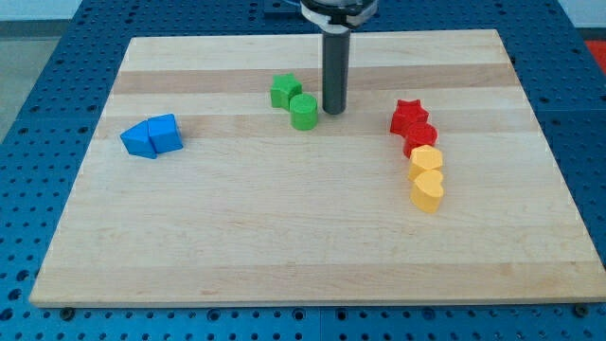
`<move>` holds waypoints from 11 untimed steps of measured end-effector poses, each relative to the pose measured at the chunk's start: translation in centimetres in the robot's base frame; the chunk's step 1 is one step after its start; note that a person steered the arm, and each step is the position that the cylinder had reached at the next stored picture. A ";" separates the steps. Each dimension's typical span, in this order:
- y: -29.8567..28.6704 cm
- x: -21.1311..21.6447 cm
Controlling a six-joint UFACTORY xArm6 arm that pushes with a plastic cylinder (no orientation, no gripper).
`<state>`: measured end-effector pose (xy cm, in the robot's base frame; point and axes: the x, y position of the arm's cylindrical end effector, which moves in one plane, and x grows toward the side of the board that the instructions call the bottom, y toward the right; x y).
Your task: Move the green circle to the bottom of the green star
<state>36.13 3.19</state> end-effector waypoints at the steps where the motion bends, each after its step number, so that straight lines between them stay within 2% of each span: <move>1: 1.6 1.4; 7: -3.0 1.7; 11: -3.9 1.7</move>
